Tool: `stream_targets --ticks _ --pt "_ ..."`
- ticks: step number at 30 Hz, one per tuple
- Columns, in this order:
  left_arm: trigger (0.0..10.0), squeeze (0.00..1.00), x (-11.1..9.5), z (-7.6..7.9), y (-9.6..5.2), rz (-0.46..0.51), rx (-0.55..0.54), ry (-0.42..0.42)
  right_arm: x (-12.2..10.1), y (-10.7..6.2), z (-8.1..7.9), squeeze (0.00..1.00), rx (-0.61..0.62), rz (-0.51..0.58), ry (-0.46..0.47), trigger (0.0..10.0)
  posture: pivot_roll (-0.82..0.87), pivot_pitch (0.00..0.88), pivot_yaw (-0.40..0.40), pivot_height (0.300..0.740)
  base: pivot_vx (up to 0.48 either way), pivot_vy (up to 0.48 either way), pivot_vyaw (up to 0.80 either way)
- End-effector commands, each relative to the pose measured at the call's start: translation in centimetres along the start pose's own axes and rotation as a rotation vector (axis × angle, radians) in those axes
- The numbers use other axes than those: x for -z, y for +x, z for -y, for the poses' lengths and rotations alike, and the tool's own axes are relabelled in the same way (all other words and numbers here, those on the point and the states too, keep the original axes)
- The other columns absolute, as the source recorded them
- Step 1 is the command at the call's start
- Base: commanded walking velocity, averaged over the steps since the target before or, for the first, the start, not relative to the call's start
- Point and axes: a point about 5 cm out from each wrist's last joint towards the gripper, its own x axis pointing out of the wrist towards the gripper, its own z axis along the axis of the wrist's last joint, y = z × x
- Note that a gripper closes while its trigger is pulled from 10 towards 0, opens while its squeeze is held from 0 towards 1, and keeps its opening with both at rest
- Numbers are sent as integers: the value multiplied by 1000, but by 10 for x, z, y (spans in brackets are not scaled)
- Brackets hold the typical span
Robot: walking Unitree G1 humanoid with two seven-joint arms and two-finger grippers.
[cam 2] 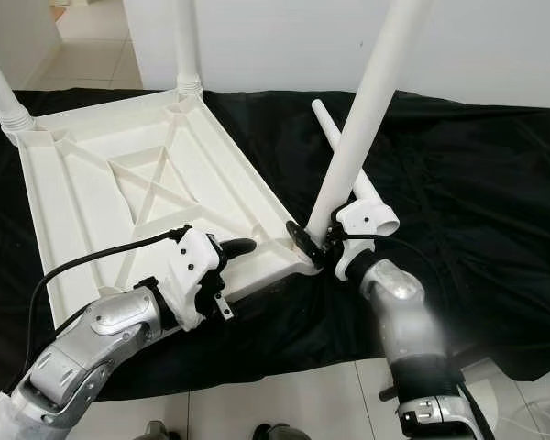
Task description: Building children table
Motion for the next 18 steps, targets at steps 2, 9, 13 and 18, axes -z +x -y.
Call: stream_targets --ticks 2,9,13,18 --pt "10000 0 7 -4 2 -50 -54 -7 4 -4 6 0 -4 -15 -2 0 -30 109 -40 740 0 0 0" --pt "10000 0 11 -10 4 -81 -112 10 8 -8 10 0 -5 -28 4 0 -30 109 -43 740 0 0 0" --pt "10000 0 16 -16 4 -119 -155 50 11 -11 10 0 22 -28 31 0 -32 109 -45 740 0 0 0" --pt "10000 0 20 -25 4 -150 -207 85 21 -12 7 0 81 -38 114 10000 -33 110 -46 740 0 0 0"
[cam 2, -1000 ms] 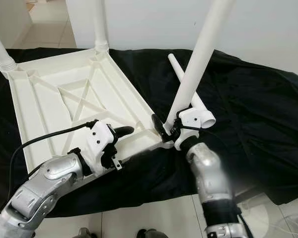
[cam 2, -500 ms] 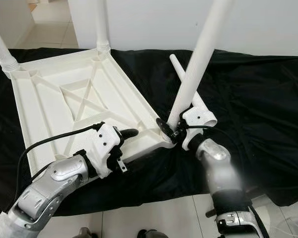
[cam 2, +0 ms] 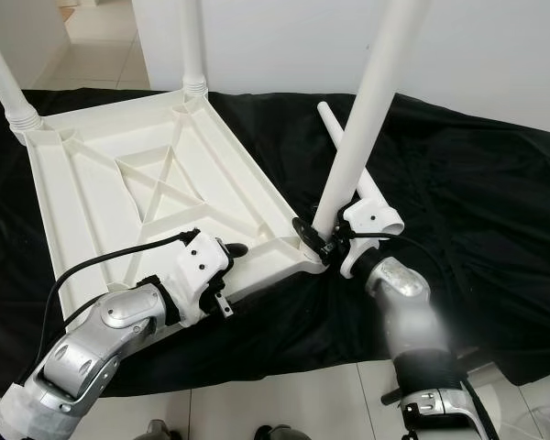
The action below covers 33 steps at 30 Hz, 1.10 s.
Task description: Building children table
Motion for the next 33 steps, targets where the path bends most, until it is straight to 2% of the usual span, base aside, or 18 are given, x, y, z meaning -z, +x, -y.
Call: stream_targets --ticks 1,2,6,17,22,24,26,31,32,33 --pt "10000 0 2 -11 1 -17 -156 24 16 -8 0 0 62 -55 83 10000 -36 108 -45 740 0 0 0" --pt "10000 0 2 -14 2 -17 -177 22 17 -7 -1 0 83 -50 120 10000 -39 107 -45 740 0 0 0" --pt "10000 0 1 -16 2 -10 -192 12 19 -5 -4 0 115 -48 147 10000 -39 106 -44 740 0 0 0" --pt "10000 0 1 -18 6 -10 -212 28 22 -3 -12 0 194 -86 132 10000 -46 101 -46 740 0 0 0" --pt "10000 0 3 -21 7 -19 -242 21 21 1 -19 0 309 -89 105 10000 -46 98 -54 740 0 0 0" --pt "10000 0 4 -22 7 -10 -240 -7 22 3 -28 0 400 -77 141 10000 -46 97 -56 740 0 0 0" --pt "10000 0 3 -21 7 -2 -235 -23 23 3 -30 0 440 -79 162 10000 -46 97 -56 740 0 0 0" --pt "10000 0 1 -24 6 18 -237 9 21 3 -43 0 556 -56 190 10000 -41 95 -57 740 0 0 0" --pt "10000 0 1 -26 4 18 -240 5 18 1 -47 0 657 -43 201 10000 -40 94 -59 740 0 0 0" --pt "10000 0 1 -26 4 18 -240 5 18 1 -47 0 657 -43 201 10000 -40 94 -59 740 0 0 0"
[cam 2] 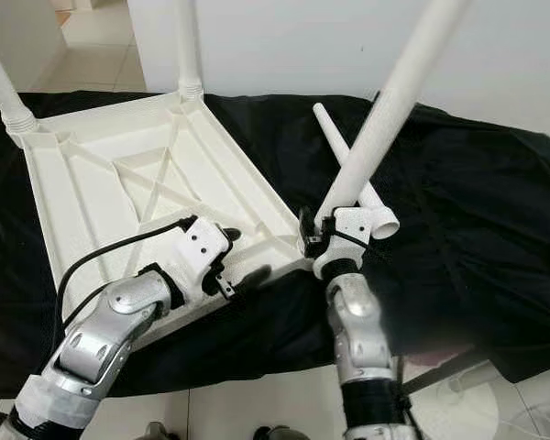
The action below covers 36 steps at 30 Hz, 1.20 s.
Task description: Building children table
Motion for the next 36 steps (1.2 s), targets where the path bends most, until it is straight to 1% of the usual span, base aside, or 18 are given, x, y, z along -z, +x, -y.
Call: stream_targets --ticks 1,3,4,5,6,8,10,16,21,24,28,29,30,31,32,33,35,36 --pt "10000 0 2 -8 0 -6 -120 7 14 -10 4 0 115 -75 7 10000 -40 94 -59 740 0 0 0" --pt "10000 0 2 -10 0 -5 -122 7 11 -15 1 0 177 -62 7 10000 -37 90 -63 740 0 0 0" --pt "10000 0 2 -10 0 -5 -122 7 11 -15 1 0 177 -62 7 10000 -37 90 -63 740 0 0 0" --pt "10000 0 2 -11 0 -1 -128 1 12 -18 -8 0 177 -74 19 10000 -38 89 -62 740 0 0 0" --pt "10000 0 2 -11 0 -1 -128 1 12 -18 -8 0 177 -74 19 10000 -38 89 -62 740 0 0 0" --pt "10000 0 2 -11 0 0 -127 1 11 -20 -16 0 139 -73 16 10000 -38 89 -62 740 0 0 0" --pt "10000 0 2 -10 0 0 -122 3 8 -19 -17 0 127 -65 8 10000 -48 85 -60 740 0 0 0" --pt "10000 0 2 -9 2 5 -113 6 9 -16 -12 0 154 -84 -5 10000 -49 88 -61 740 0 0 0" --pt "10000 0 2 -8 3 8 -109 5 8 -12 -12 0 165 -106 -48 10000 -51 88 -63 740 0 0 0" --pt "10000 0 2 -7 3 10 -109 4 8 -7 -11 0 176 -120 -49 10000 -50 93 -67 740 0 0 0" --pt "10000 0 2 -7 3 11 -113 4 7 -6 -11 0 170 -116 -60 10000 -48 93 -69 740 0 0 0" --pt "10000 0 2 -6 3 11 -113 5 6 -5 -12 31 138 -110 -43 10000 -46 95 -70 740 0 0 0" --pt "10000 0 2 -6 3 11 -112 6 4 -4 -11 1000 107 -91 -42 10000 -45 97 -69 740 0 0 0" --pt "10000 0 2 -6 3 11 -112 6 4 -4 -11 1000 107 -91 -42 10000 -45 97 -69 740 0 0 0" --pt "10000 0 2 -5 3 11 -110 8 1 -3 -12 1000 40 -77 -15 10000 -45 98 -68 740 0 0 0" --pt "10000 0 2 -4 3 12 -105 13 -3 -1 -8 1000 28 -48 -35 10000 -46 101 -68 740 0 0 0" --pt "10000 0 2 -3 3 12 -102 16 -5 0 -5 1000 29 -31 -55 10000 -46 101 -68 740 0 0 0" --pt "10000 0 2 -3 3 12 -100 17 -8 1 -3 1000 -3 -15 -59 10000 -46 102 -66 740 0 0 0"
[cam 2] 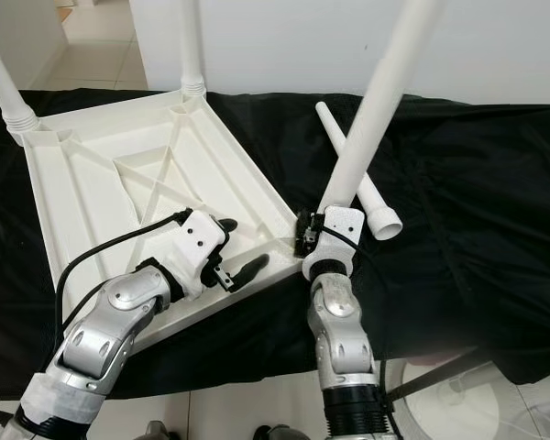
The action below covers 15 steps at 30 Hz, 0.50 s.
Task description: Building children table
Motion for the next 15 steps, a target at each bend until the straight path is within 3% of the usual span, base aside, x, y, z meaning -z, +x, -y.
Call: stream_targets --ticks 1,5,7,10,12,15 --pt "10000 0 2 0 0 -6 -65 7 0 1 2 1000 -23 12 3 10000 -46 102 -66 740 0 0 0" --pt "10000 0 1 0 2 -5 -65 7 -4 3 4 1000 -96 23 22 10000 -54 105 -64 740 0 0 0" --pt "10000 0 1 0 3 -3 -61 9 -7 6 10 1000 -198 27 -6 10000 -58 106 -63 740 0 0 0" --pt "10000 0 1 0 4 -3 -60 11 -7 8 14 1000 -250 17 -28 10000 -58 105 -62 740 0 0 0" --pt "10000 0 1 0 4 -2 -59 12 -7 8 16 20 -295 15 -32 10000 -59 105 -62 740 0 0 0" --pt "10000 0 0 0 4 0 -57 12 -6 9 19 0 -367 15 -55 10000 -57 101 -58 740 0 0 0"
